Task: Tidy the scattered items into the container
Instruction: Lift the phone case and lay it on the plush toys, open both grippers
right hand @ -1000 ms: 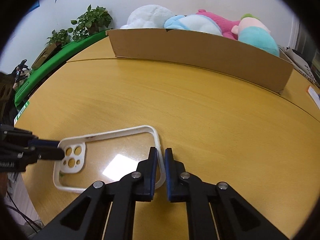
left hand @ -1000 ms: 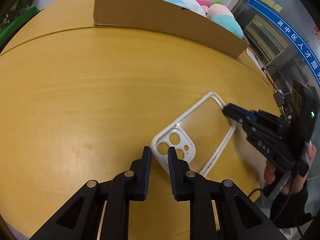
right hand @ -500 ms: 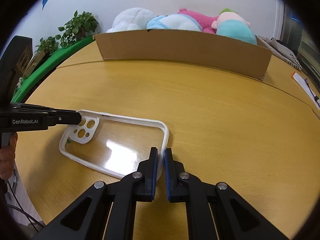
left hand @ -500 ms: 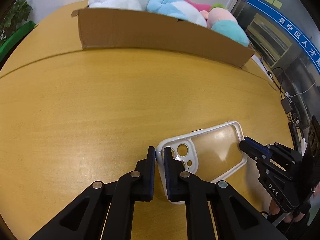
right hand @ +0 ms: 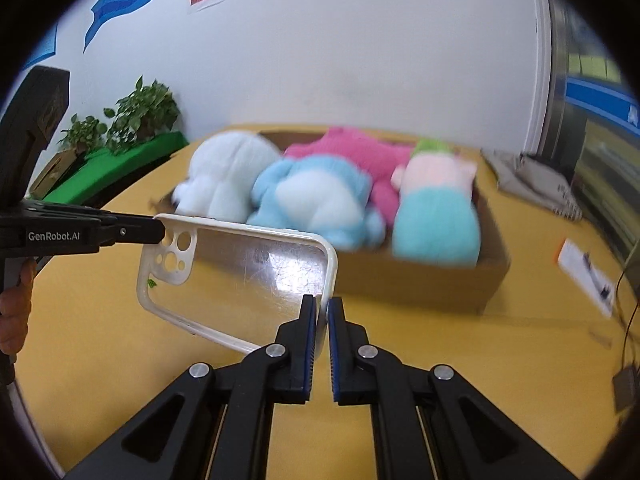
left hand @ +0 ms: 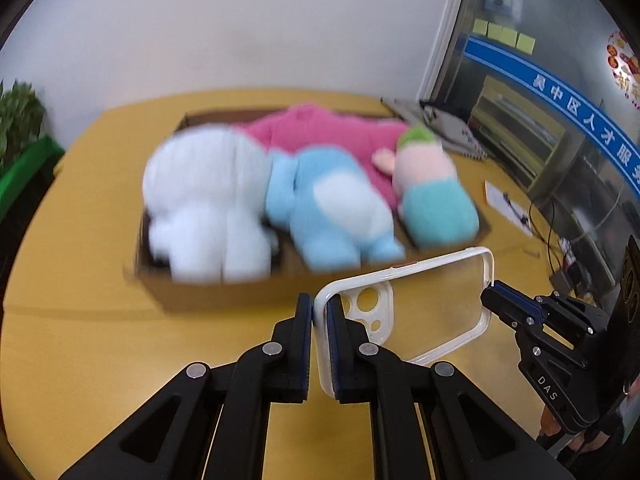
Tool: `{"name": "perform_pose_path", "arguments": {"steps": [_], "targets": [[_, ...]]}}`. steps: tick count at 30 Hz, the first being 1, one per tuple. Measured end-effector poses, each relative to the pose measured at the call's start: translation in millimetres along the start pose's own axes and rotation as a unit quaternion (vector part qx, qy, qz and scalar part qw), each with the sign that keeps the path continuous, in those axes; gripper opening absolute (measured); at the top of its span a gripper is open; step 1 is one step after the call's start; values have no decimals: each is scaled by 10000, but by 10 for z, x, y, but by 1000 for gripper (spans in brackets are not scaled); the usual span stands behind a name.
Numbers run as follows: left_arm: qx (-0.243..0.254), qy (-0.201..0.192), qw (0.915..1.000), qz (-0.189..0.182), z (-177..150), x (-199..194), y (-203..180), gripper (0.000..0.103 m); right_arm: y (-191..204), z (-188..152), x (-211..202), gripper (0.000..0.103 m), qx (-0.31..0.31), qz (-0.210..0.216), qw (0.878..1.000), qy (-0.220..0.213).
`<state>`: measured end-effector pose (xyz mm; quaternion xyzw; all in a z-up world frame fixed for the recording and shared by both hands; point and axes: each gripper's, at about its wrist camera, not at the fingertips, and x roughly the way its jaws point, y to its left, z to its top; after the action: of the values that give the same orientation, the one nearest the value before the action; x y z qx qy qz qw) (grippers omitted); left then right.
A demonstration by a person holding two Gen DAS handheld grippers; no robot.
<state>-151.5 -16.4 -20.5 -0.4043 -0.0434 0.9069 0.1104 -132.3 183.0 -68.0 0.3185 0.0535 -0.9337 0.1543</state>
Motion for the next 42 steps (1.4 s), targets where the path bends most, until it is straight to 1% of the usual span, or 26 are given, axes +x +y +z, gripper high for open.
{"name": "perform_pose_path", "arguments": {"steps": [2, 5, 7, 10, 14, 17, 19, 20, 22, 23, 24, 25, 26, 27, 28, 29, 30, 31, 32, 36, 39, 42], "targets": [[46, -211, 9998, -24, 359, 65, 37, 7, -111, 358, 118, 6, 48, -56, 9998, -184], [135, -425, 9990, 45, 886, 245, 83, 7, -253, 793, 330, 6, 90, -157, 9992, -354], [159, -462, 9987, 112, 1137, 383, 112, 7, -341, 1064, 514, 6, 101, -232, 9988, -408], [137, -451, 9988, 133, 1443, 627, 216, 7, -450, 1369, 792, 6, 143, -296, 9985, -440], [86, -303, 9994, 121, 1675, 1027, 316, 7, -605, 1593, 1161, 6, 323, -291, 9983, -393], [18, -206, 9996, 166, 1764, 1294, 389, 7, -688, 1699, 1421, 6, 387, -322, 9983, -278], [-105, -54, 9998, 186, 1781, 1510, 469, 7, -718, 1723, 1646, 6, 403, -330, 9986, -56], [-169, 99, 9996, 189, 1761, 1633, 509, 7, -730, 1700, 1788, 6, 448, -334, 9983, 134], [-312, 363, 9988, 107, 1663, 1848, 583, 8, -727, 1615, 2019, 6, 456, -394, 9971, 458], [-409, 413, 9983, 38, 1605, 1895, 620, 8, -721, 1543, 2128, 7, 447, -430, 9962, 609], [-528, 373, 9979, -59, 1558, 1888, 659, 12, -724, 1488, 2162, 7, 450, -428, 9961, 626], [-622, 300, 9975, -178, 1521, 1830, 680, 23, -720, 1454, 2135, 8, 433, -440, 9967, 528], [-679, 203, 9971, -285, 1490, 1742, 690, 32, -710, 1432, 2078, 18, 426, -444, 9970, 467], [-721, 71, 9968, -336, 1470, 1624, 695, 57, -707, 1431, 2014, 27, 459, -383, 9971, 480], [-766, -84, 9966, -307, 1453, 1487, 691, 84, -694, 1433, 1925, 51, 502, -288, 9973, 457], [-812, -279, 9960, -243, 1426, 1331, 680, 93, -683, 1440, 1807, 69, 536, -260, 9976, 353], [-828, -490, 9952, -186, 1389, 1162, 660, 102, -674, 1450, 1710, 73, 546, -310, 9978, 226], [-796, -652, 9946, -150, 1347, 1002, 629, 102, -651, 1447, 1600, 75, 544, -346, 9978, 120], [-714, -746, 9946, -122, 1296, 851, 584, 102, -635, 1447, 1478, 76, 537, -331, 9980, 26], [-408, -1025, 9938, 132, 1030, 359, 378, 103, -540, 1349, 980, 77, 583, -145, 9979, -237], [-256, -1114, 9929, 316, 750, 83, 183, 103, -430, 1208, 669, 77, 511, -153, 9980, -325], [-147, -1149, 9927, 340, 482, -106, -6, 103, -257, 1071, 389, 77, 296, -264, 9984, -414]]}}
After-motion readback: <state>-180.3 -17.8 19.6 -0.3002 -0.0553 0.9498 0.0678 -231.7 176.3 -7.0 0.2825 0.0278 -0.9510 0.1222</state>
